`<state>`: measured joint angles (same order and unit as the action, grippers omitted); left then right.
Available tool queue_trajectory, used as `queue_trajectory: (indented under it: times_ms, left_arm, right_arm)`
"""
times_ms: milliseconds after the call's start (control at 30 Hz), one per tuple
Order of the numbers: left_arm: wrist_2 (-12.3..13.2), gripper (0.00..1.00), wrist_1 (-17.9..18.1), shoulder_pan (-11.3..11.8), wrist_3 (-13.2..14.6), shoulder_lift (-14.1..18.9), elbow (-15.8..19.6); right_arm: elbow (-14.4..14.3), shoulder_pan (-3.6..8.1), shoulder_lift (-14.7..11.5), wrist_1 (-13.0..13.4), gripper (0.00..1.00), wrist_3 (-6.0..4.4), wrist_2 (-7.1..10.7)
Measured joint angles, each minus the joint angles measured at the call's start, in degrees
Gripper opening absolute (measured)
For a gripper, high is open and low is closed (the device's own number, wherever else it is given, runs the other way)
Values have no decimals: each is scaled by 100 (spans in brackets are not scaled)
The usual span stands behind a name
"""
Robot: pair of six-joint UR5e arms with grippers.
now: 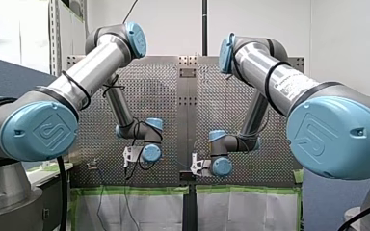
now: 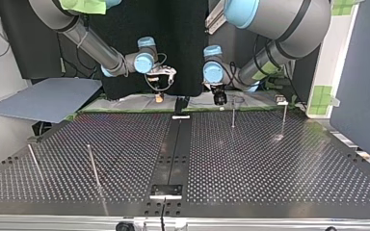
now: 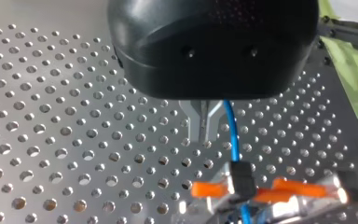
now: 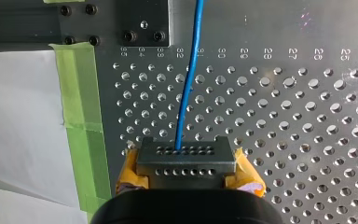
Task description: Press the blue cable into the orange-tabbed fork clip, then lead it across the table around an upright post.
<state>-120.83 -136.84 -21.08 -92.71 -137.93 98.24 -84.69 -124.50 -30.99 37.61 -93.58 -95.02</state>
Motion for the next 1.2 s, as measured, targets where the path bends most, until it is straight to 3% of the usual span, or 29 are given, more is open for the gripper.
queue_trajectory:
  times_ms: [467,700,900,1200]
  left_arm:
    - [-65,0,-176,-37,29,72,0]
    - [-58,0,-419,-201,16,434,0]
    - [-61,0,-474,-488,-29,768,0]
    - [-64,0,-557,-792,-72,1259,0]
  right_arm:
    - [23,5,-36,-148,0,19,-61]
    - [42,7,-356,-345,0,16,-233]
    - [44,8,-675,-554,0,6,-234]
    - [55,25,-1179,-592,0,-52,-226]
